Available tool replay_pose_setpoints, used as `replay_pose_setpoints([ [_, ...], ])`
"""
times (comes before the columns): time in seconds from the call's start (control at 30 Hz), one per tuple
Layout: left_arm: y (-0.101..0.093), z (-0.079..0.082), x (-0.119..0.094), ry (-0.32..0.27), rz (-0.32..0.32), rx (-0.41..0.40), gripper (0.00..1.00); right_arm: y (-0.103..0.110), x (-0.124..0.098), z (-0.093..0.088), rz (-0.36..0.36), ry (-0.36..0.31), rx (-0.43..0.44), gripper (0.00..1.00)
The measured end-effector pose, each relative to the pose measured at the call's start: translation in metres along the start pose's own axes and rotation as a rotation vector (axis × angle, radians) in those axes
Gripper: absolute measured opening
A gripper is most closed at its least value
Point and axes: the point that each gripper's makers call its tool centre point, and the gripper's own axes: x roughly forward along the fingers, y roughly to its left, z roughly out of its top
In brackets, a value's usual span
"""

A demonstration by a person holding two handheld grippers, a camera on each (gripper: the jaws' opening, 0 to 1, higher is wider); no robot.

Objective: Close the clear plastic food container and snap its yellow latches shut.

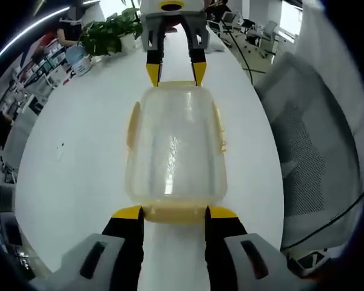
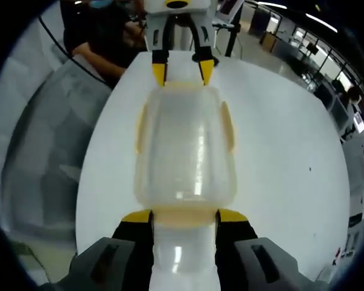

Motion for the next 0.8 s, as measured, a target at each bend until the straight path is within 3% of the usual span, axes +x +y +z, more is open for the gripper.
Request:
replay_pose_setpoints([
  [0.8, -0.003, 0.043, 0.017, -0.009, 0.01, -0.001, 0.38, 0.002, -0.021, -0.041, -0.003, 0.008, -0.008, 0.38],
])
